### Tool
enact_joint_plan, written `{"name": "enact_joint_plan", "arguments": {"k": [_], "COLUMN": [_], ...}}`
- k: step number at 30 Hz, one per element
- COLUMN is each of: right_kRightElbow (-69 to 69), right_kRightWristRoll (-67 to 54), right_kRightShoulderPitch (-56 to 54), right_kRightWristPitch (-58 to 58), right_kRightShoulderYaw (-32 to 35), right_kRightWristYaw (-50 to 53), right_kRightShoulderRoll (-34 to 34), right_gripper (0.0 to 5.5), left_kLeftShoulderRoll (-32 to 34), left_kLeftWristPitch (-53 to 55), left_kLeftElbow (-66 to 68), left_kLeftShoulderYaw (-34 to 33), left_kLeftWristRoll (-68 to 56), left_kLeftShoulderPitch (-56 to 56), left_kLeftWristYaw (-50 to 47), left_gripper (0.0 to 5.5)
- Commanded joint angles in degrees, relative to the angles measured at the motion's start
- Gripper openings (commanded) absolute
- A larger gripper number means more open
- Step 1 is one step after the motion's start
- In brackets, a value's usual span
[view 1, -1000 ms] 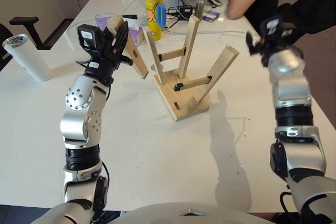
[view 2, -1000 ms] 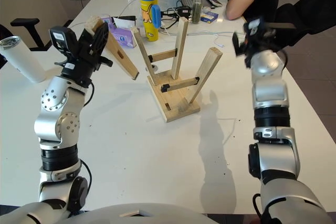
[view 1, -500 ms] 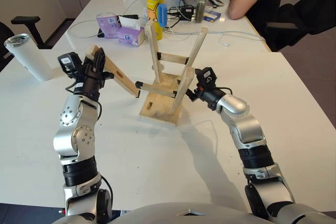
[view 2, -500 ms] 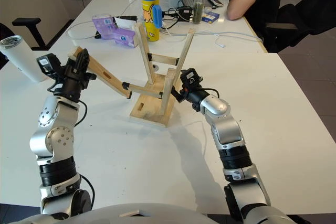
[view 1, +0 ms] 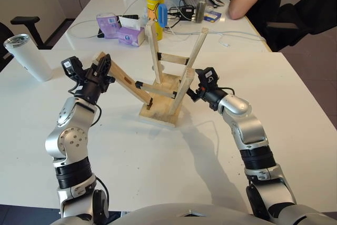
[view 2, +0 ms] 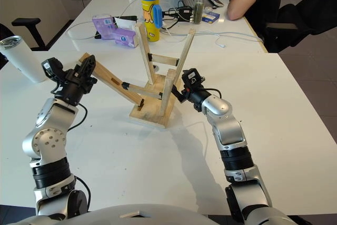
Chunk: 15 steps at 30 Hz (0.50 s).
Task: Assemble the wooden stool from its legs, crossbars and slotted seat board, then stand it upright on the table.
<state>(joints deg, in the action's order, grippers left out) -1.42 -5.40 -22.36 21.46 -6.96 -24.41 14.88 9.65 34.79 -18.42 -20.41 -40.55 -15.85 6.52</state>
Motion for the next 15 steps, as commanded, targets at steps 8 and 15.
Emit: {"name": "enact_joint_plan", "arguments": {"k": [8,15], "right_kRightElbow": [0.6,0.86], "right_kRightWristRoll": [0.18,0.21], "right_kRightShoulderPitch": [-0.4,-0.26], "right_kRightWristPitch": [0.6,0.27], "right_kRightShoulderYaw": [0.81,0.83], "right_kRightWristYaw": [-0.07,0.21], "right_kRightShoulderRoll": [0.9,1.0], "right_gripper": [3.7,3.7], "left_kLeftShoulderRoll": [2.84,3.87], "left_kLeftWristPitch": [4.71,8.04], "left_kLeftElbow": [-1.78,-3.09], "left_kLeftShoulderYaw": [0.89,-1.82], "left_kLeftWristRoll": [-0.26,-5.78], "left_kLeftShoulderPitch": [4.08,2.27], "left_kLeftWristYaw": [-2.19,-4.74], "left_gripper": [1.03,1.03]}}
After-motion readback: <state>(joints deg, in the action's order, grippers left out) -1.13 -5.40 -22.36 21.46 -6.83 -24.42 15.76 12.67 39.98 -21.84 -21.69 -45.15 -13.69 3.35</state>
